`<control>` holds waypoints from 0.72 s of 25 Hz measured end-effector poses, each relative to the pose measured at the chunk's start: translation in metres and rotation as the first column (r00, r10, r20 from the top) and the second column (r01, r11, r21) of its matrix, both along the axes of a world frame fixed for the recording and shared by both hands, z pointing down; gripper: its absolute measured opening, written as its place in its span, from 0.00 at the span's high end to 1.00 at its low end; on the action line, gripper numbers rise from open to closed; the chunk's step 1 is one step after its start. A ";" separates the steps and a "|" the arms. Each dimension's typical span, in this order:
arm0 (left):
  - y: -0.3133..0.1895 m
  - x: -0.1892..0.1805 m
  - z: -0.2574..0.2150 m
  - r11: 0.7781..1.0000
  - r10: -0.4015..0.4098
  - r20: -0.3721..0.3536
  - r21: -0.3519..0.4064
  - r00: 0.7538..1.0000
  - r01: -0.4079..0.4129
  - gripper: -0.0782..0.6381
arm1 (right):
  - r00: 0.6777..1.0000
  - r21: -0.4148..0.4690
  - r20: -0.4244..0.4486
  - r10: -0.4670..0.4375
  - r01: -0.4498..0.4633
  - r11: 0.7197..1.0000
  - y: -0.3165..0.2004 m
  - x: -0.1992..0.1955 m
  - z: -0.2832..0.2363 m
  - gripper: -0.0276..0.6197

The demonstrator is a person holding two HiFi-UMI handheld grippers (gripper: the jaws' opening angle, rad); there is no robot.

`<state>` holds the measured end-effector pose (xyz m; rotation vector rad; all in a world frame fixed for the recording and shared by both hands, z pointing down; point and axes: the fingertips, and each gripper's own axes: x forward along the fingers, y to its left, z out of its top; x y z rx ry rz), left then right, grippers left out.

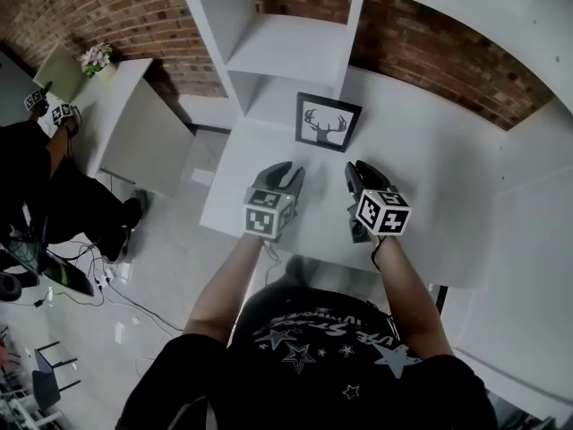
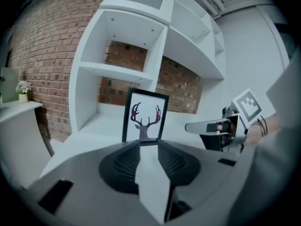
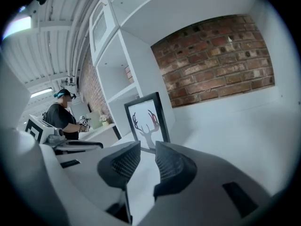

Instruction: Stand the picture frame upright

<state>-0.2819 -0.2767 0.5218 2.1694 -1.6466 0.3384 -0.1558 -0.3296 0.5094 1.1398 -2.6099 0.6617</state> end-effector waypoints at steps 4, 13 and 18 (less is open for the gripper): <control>0.024 0.012 -0.010 0.999 -0.038 0.008 0.014 0.999 0.038 0.75 | 0.999 0.020 0.010 -0.038 0.038 0.999 0.019 0.008 -0.009 0.83; 0.070 0.044 -0.021 0.995 -0.096 0.014 0.032 0.995 0.095 0.82 | 0.994 0.027 0.017 -0.104 0.103 0.994 0.059 0.038 -0.019 0.91; 0.097 0.066 -0.024 0.989 -0.138 0.025 0.048 0.990 0.136 0.84 | 0.988 0.028 0.015 -0.153 0.153 0.988 0.085 0.055 -0.019 0.92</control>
